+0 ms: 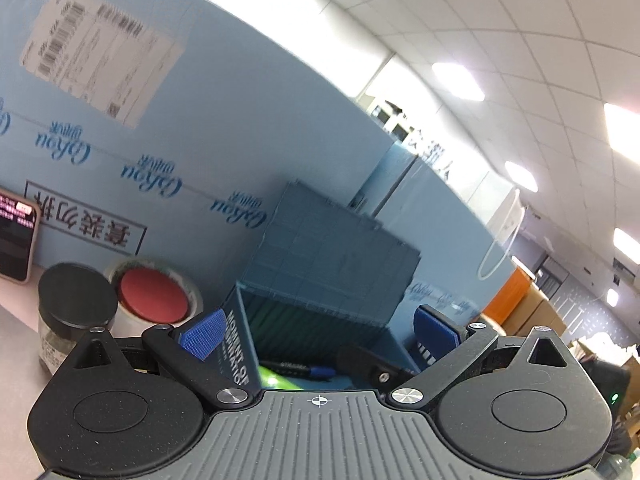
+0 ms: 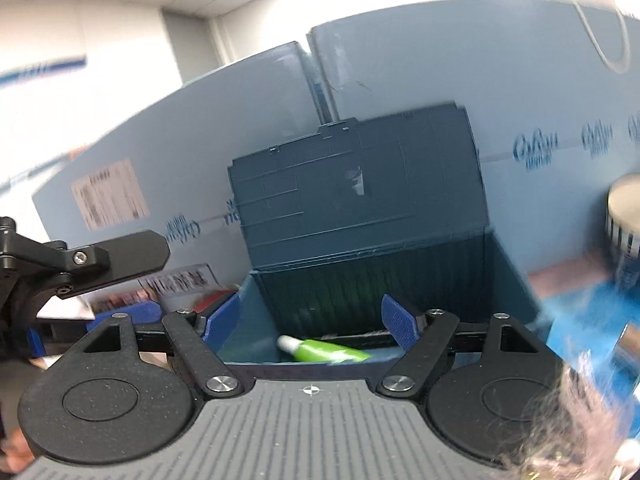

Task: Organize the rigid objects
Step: 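Lower the pen into the bin and open the right gripper, then raise the right tool out of the bin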

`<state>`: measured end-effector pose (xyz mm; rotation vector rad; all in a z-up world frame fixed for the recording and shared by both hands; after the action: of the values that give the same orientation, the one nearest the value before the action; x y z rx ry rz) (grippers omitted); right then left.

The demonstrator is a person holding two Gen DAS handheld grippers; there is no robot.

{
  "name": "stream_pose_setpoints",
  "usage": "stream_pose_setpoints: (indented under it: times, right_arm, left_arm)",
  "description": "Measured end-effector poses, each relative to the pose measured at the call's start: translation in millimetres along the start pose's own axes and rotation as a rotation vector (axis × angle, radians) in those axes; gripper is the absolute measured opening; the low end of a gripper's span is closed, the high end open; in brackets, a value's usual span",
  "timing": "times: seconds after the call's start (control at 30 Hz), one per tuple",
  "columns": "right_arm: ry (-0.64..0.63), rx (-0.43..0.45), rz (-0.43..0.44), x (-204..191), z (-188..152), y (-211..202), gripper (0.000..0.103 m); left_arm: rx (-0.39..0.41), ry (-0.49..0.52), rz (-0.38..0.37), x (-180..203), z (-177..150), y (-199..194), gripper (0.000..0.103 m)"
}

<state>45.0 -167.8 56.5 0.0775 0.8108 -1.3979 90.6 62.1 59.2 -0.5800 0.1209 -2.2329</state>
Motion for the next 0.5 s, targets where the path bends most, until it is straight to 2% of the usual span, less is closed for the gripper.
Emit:
stream_pose_setpoints:
  times: [0.1, 0.23, 0.5]
  right_arm:
    - [0.073, 0.016, 0.037, 2, -6, -5, 0.077]
    - [0.11, 0.036, 0.053, 2, -13, -15, 0.08]
    - [0.074, 0.087, 0.036, 4, -20, -44, 0.086]
  left_arm:
    - [0.027, 0.018, -0.003, 6, 3, -7, 0.101]
    - [0.057, 0.04, -0.02, 15, 7, -15, 0.101]
    - [0.094, 0.141, -0.032, 46, 8, -25, 0.101]
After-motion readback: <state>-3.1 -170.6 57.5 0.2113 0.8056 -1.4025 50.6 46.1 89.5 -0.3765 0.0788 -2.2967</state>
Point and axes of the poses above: each gripper's, at about its wrist camera, not at the fingertips, and y roughly the way its jaws point, x to its right, z to its top, the point moved 1 cm from there along y, roughly the way its jaws point, and after that the axes turned 13 degrees about y, right-handed, at the moved point
